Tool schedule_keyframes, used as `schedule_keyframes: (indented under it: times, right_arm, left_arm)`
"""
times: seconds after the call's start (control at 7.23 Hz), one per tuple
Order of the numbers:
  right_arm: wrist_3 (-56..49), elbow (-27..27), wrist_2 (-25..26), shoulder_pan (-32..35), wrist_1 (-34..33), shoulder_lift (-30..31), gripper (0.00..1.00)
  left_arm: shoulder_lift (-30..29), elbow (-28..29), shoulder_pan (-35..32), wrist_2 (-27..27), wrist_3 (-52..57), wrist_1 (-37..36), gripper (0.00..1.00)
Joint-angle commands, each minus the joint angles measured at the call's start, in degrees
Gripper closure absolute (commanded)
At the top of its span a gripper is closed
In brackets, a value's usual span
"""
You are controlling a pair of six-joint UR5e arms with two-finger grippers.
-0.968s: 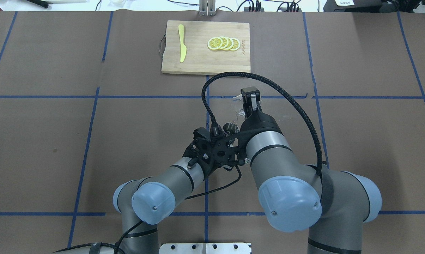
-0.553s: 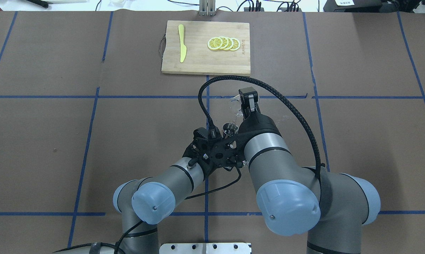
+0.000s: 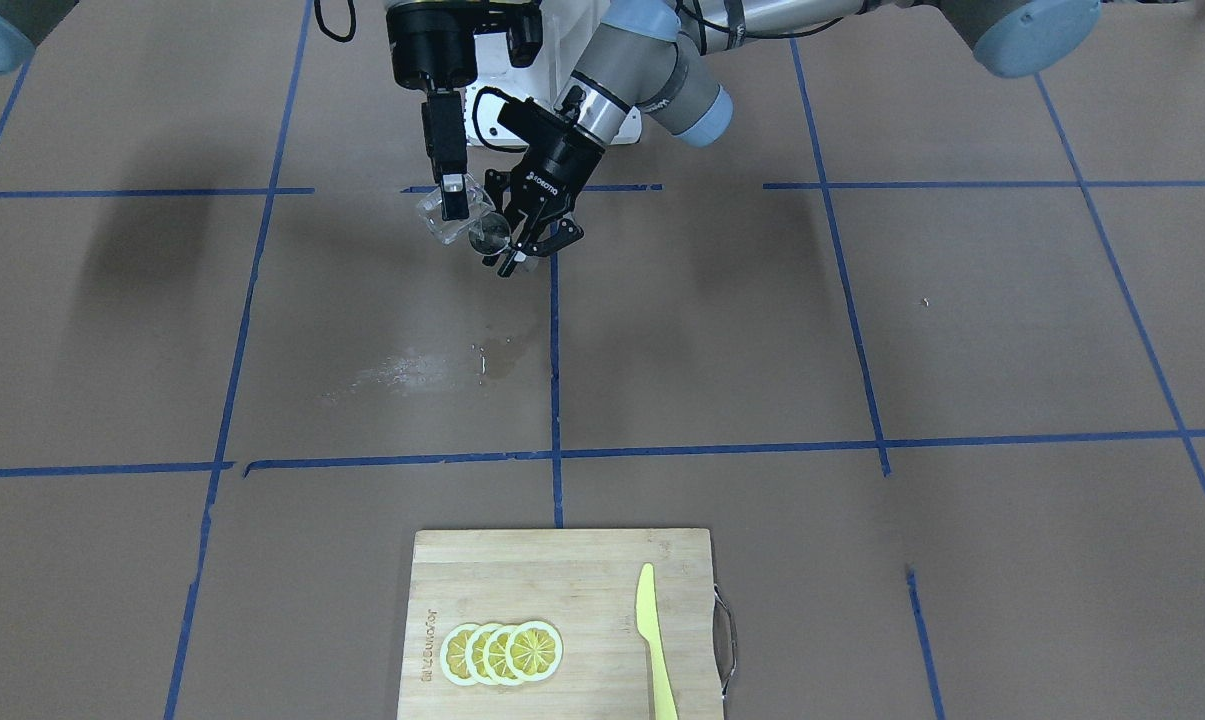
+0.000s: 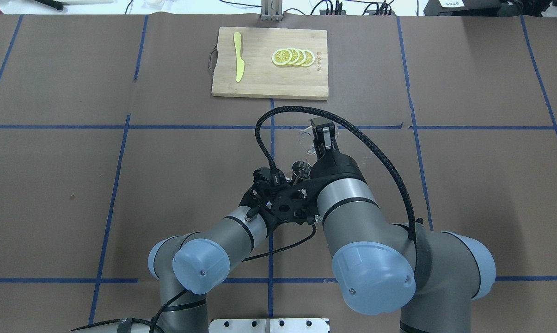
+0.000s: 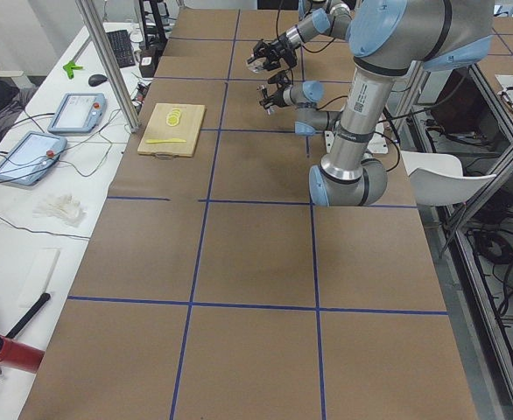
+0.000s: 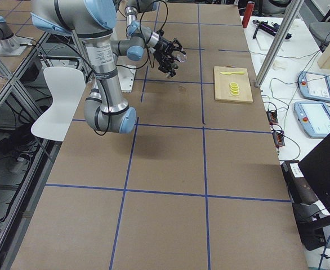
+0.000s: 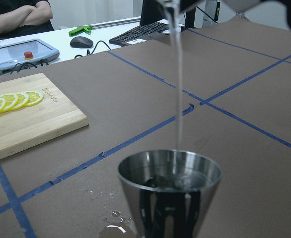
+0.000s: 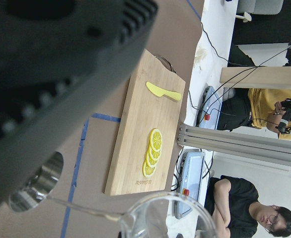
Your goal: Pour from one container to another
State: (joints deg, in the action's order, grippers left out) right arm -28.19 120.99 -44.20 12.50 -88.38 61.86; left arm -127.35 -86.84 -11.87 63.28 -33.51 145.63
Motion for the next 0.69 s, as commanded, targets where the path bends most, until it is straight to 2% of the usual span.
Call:
schedule_keyframes:
  times: [0.0, 0.55]
  right_arm:
    - [1.63, 0.03, -0.01, -0.37, 0.67, -0.16, 1.0]
    - [15.14, 1.17, -0.45, -0.55, 1.46, -0.07, 1.0]
  left_arm:
    - [0.0, 0.0, 0.0, 0.0, -0.06, 0.01, 1.0]
    - [0.0, 0.0, -0.09, 0.0, -0.41, 0.79, 1.0]
